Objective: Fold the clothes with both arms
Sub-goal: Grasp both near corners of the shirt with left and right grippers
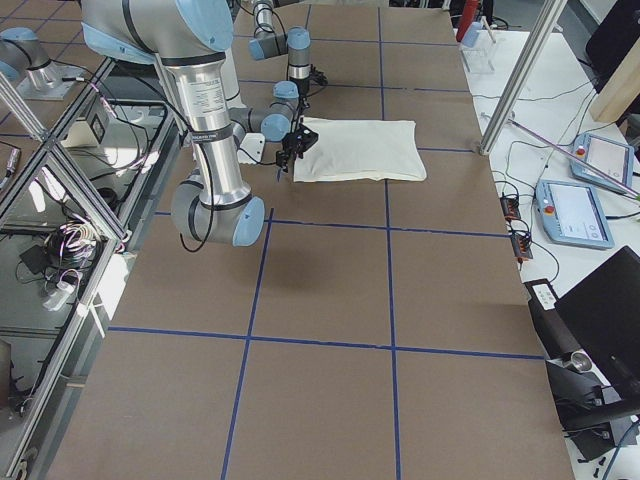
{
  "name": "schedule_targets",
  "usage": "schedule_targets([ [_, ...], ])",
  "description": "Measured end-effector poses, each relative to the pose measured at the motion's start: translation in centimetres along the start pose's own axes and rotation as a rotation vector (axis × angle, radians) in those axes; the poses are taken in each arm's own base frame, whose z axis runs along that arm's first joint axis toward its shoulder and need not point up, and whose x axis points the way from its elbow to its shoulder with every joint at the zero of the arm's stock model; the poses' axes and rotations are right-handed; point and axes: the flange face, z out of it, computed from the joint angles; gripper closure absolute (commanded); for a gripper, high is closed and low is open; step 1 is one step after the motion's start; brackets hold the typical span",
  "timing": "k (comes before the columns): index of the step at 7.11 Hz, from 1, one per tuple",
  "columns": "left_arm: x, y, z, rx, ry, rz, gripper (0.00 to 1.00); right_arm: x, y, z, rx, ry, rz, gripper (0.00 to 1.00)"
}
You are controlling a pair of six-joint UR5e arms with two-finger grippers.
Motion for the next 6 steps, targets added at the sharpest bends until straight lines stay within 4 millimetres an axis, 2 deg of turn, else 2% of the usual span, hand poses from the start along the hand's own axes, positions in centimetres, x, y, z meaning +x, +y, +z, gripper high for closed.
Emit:
schedule_targets([
  [6, -0.1, 0.0, 0.0, 0.001, -0.001, 0.0, 1.0, -0.4, -1.5, -0.5, 0.016, -0.014, 0.018, 0.0],
])
